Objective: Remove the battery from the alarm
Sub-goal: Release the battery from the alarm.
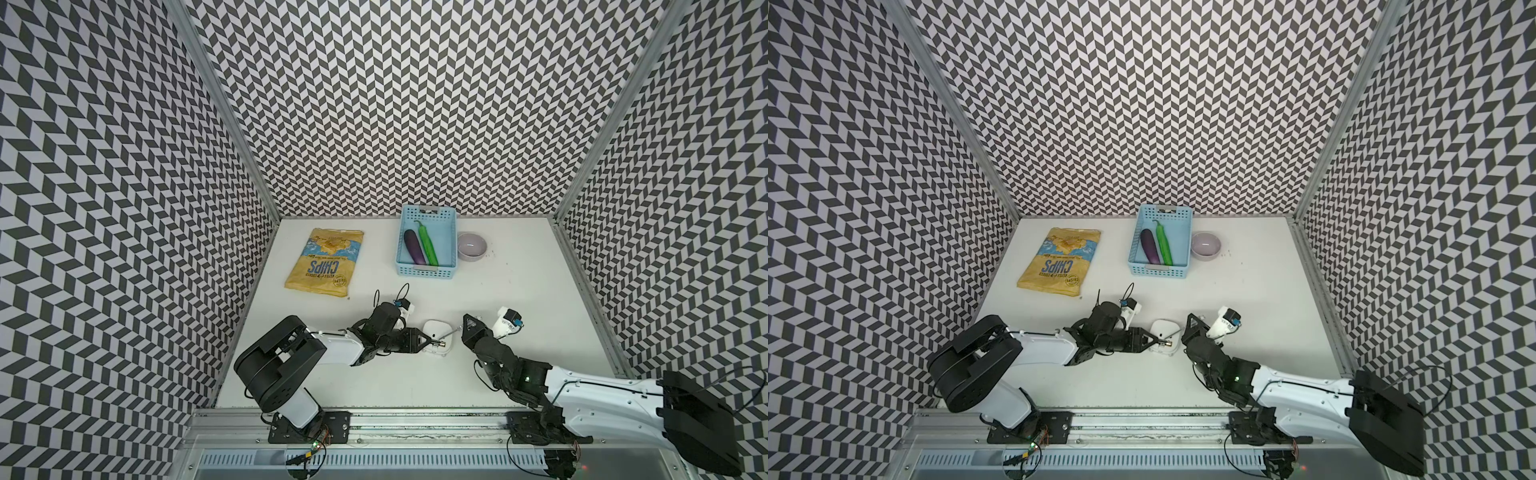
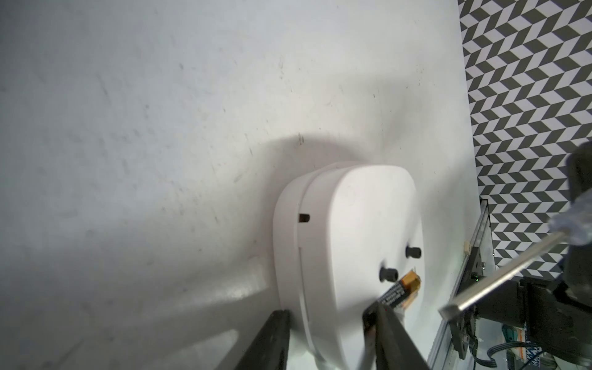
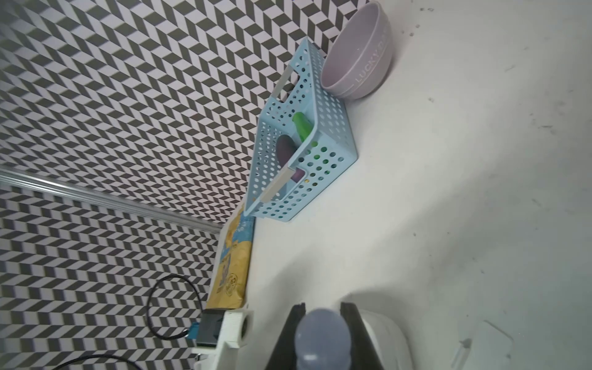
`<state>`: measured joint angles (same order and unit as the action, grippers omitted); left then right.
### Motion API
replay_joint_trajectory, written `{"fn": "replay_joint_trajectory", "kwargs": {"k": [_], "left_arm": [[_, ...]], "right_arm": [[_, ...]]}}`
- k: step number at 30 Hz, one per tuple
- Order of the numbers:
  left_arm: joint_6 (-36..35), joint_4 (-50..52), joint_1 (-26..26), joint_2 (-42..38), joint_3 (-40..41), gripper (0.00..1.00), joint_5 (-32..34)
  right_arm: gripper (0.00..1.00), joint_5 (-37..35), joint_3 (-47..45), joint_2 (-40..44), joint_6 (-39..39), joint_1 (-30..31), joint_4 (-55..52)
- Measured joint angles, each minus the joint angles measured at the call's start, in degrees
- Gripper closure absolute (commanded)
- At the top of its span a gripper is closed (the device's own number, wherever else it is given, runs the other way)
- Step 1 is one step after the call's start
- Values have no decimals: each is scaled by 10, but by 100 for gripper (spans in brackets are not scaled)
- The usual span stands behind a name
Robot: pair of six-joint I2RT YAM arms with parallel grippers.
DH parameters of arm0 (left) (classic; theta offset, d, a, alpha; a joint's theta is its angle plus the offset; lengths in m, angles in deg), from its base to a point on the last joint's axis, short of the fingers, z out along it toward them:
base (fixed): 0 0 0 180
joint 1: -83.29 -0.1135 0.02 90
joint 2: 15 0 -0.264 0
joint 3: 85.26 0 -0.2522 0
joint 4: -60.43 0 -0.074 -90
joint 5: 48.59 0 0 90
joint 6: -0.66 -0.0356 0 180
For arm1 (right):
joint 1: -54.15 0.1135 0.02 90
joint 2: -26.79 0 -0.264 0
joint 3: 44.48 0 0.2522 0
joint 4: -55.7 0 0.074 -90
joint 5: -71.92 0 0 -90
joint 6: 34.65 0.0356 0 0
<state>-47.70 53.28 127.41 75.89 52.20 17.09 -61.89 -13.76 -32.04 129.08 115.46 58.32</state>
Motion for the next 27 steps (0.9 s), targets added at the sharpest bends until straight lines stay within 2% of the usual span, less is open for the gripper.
{"fn": "replay_joint_trajectory", "kwargs": {"k": [5,17,27], "left_arm": [[0,0,2,2,-1,57,-4],[0,0,2,2,-1,57,-4],[0,0,2,2,-1,57,-4]], "right_arm": [[100,11,1,15,-4,0,17],[100,-6,20,13,-59,3,-86],[100,-24,25,9,-67,9,-108]]}}
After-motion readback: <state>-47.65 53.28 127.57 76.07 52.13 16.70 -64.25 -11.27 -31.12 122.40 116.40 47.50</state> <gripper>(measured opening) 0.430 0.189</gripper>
